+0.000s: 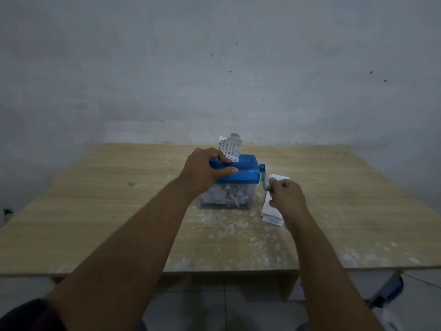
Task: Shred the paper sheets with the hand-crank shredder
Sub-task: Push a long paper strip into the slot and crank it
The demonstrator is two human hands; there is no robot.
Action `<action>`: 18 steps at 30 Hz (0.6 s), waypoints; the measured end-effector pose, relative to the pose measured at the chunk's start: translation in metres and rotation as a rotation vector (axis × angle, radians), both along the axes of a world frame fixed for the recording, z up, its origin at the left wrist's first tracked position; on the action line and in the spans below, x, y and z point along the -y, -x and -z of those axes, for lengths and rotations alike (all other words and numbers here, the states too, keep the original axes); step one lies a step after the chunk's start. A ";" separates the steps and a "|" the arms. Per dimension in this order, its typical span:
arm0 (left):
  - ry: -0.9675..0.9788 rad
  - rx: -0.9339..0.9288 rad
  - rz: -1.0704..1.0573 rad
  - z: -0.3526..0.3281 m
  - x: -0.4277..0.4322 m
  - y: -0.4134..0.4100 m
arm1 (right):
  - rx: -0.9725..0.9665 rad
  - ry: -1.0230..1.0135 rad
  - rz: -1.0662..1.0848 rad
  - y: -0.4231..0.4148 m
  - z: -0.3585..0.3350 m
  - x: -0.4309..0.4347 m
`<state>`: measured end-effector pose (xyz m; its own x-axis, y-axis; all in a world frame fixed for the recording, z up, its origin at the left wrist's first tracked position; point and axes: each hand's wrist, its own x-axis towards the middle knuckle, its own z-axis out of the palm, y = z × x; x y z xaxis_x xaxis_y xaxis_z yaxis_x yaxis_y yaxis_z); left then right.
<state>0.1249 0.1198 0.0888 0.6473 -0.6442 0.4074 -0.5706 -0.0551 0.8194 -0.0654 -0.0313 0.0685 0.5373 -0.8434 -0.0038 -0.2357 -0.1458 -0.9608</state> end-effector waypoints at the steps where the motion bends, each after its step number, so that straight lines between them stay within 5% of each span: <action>1: -0.005 0.004 -0.002 0.000 0.000 0.000 | 0.023 -0.003 -0.014 0.005 -0.008 -0.002; 13: -0.039 0.074 0.026 0.000 -0.001 -0.007 | 0.087 0.119 -0.090 -0.042 -0.079 0.035; 18: 0.022 0.021 0.066 0.001 -0.001 -0.004 | -0.117 0.076 -0.122 -0.071 -0.048 0.058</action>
